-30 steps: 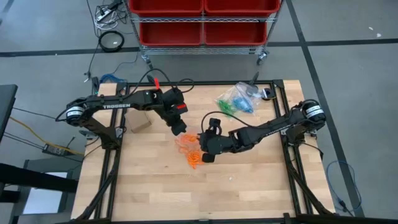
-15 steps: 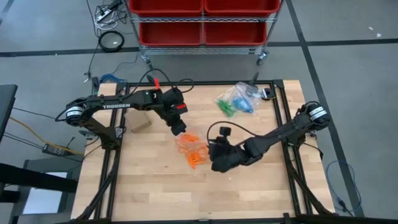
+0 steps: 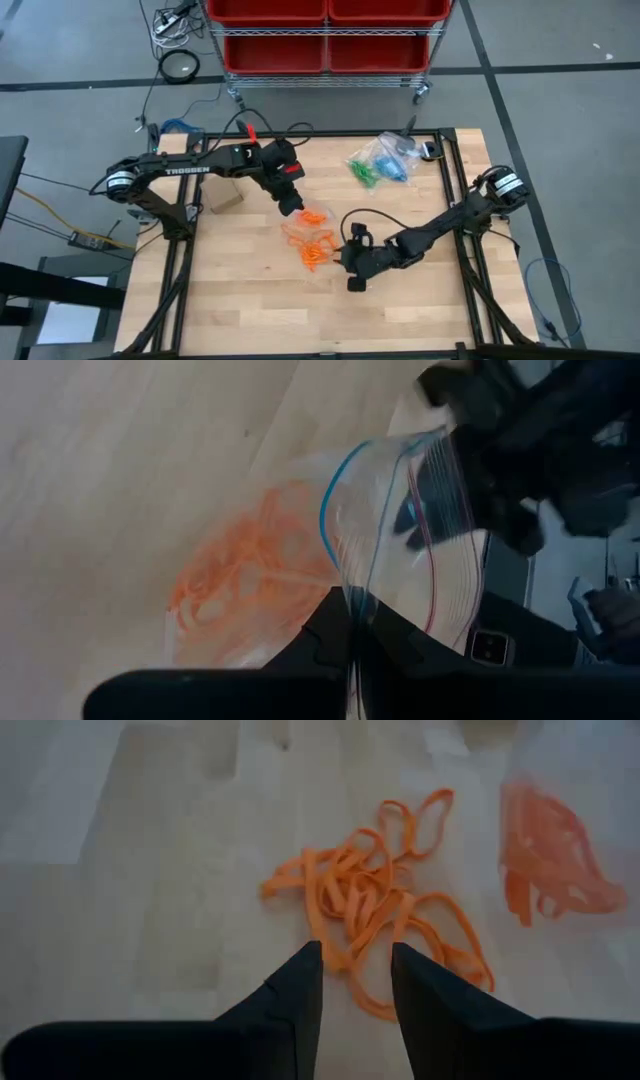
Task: Sort rubber bands
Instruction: Put the orange rubber band into the transparent zip bag
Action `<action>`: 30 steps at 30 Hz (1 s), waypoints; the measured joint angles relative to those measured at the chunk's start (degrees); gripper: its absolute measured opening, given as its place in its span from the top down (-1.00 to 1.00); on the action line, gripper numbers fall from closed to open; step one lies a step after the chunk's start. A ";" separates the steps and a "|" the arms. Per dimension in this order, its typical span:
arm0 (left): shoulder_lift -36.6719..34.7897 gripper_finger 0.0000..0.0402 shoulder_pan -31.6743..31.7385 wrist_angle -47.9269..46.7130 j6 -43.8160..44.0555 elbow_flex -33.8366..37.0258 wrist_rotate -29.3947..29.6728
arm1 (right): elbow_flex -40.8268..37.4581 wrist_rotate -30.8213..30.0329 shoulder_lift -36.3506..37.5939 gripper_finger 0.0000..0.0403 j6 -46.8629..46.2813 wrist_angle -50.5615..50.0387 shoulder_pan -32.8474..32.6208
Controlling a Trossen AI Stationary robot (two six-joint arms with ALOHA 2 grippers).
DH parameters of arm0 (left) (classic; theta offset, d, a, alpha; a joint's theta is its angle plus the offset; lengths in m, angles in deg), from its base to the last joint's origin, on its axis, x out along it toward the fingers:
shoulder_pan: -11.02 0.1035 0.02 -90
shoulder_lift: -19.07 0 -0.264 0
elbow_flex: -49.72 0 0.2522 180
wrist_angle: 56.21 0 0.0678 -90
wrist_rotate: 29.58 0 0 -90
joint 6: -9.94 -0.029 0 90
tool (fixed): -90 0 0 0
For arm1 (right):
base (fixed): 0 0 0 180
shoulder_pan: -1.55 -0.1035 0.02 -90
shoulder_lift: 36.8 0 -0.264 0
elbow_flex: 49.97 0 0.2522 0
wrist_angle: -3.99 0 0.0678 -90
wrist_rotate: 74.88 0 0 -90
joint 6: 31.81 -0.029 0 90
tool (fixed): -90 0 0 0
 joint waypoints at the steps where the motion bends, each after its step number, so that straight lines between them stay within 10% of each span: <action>1: 0.00 0.92 0.00 0.75 -0.02 -0.02 0.00 | -0.61 0.43 0.00 0.47 0.31 1.47 0.56; 25: 0.00 0.92 0.00 0.48 -3.33 -0.02 -0.05 | -2.08 5.16 -12.07 0.54 0.27 11.91 11.90; 30: 0.00 0.92 0.00 -0.32 -3.34 -0.02 -0.05 | -2.07 6.46 -12.07 0.81 1.36 11.86 11.92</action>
